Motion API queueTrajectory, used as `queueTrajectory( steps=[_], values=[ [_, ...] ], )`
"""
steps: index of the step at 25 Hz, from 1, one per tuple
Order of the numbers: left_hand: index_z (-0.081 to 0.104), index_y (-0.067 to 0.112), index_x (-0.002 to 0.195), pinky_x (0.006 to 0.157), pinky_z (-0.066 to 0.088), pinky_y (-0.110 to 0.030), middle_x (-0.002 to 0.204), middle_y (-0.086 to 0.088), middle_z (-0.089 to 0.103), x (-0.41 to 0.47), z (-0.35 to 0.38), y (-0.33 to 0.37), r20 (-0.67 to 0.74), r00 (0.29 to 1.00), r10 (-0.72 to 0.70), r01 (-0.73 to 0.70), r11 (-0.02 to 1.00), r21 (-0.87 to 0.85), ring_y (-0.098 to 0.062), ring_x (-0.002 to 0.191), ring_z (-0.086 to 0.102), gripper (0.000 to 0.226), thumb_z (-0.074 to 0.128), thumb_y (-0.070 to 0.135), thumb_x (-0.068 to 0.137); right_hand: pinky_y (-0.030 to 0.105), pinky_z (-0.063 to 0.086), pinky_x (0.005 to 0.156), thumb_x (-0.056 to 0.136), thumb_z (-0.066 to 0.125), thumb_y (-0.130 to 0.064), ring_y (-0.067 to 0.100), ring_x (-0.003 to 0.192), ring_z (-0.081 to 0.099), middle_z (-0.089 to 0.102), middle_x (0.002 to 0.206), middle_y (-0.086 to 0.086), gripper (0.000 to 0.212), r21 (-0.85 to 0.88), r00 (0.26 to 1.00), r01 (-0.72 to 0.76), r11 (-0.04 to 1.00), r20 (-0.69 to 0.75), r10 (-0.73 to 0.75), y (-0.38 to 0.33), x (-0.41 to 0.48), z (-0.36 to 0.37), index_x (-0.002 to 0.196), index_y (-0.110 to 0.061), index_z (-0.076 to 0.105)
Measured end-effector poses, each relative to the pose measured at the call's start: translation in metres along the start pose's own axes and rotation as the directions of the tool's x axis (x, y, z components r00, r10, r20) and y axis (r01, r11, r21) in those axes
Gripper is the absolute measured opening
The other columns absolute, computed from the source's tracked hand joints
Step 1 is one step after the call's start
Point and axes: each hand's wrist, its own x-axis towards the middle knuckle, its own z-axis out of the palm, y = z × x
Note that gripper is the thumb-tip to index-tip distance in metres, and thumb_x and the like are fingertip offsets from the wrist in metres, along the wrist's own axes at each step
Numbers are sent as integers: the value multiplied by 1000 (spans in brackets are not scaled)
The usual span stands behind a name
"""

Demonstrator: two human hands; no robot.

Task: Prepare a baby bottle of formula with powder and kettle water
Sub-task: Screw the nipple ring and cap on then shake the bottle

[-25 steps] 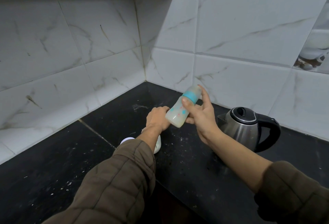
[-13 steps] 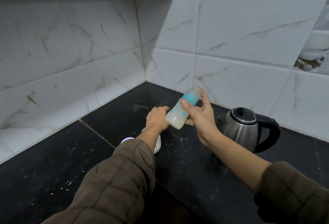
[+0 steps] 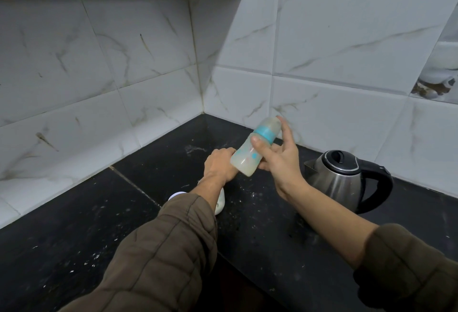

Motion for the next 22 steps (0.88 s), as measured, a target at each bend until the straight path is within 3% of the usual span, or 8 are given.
queueTrajectory(
  steps=[2,4,8,10,12,16,20,22],
  values=[
    [65,21,134,95,57,-44,121,-4,71,2,2,-2,-31,999,-12,12,1000,0,-25,110,66,38,57,20,96,39,66,76,93,78,-25,23,109,75,74,114,4,87,158,975,3,987,-219,32,-3,11,1,161,-38,25],
    [61,25,142,99,56,-44,130,-4,69,2,4,-4,-32,999,-20,20,1000,1,-26,118,63,47,55,19,96,39,66,76,95,77,-25,24,111,74,72,115,1,87,246,953,13,969,-296,62,-4,16,2,162,-38,22],
    [64,24,107,77,56,-39,99,0,70,6,5,-3,-3,1000,3,-3,1000,29,-21,90,65,13,61,31,97,47,64,85,91,81,-24,23,105,77,78,109,5,89,-17,999,-41,999,-21,40,5,2,1,160,-38,27],
    [59,24,102,69,52,-35,91,2,66,5,3,-1,18,1000,14,-14,999,29,-16,78,62,13,64,36,97,47,64,87,90,81,-23,22,105,77,79,109,6,89,-58,998,-32,998,57,35,10,-3,-1,160,-38,28],
    [64,22,110,77,56,-39,101,-1,70,4,4,-2,-3,1000,4,-4,1000,18,-21,88,65,16,61,29,97,46,64,85,91,80,-24,21,105,77,78,110,3,89,32,999,-21,999,-45,23,9,1,0,160,-38,27],
    [61,24,143,100,53,-44,132,-3,69,5,6,-9,-42,999,-4,5,1000,18,-26,123,60,48,54,18,96,40,66,77,94,78,-28,24,108,75,68,127,5,85,232,951,-23,972,-296,93,8,19,-5,160,-40,25],
    [64,21,129,75,50,-34,111,-2,71,10,6,-7,-6,1000,3,-3,998,56,-19,93,61,33,63,31,97,59,61,89,92,79,-25,29,103,78,74,122,13,75,16,988,-149,989,31,149,11,8,-8,153,-36,37],
    [63,20,124,69,48,-32,101,1,67,10,5,-4,25,999,23,-25,996,91,-15,83,59,30,64,35,98,59,61,90,89,81,-25,28,103,78,77,115,10,75,-73,975,-149,986,153,158,11,3,-7,151,-38,40]
  ],
)
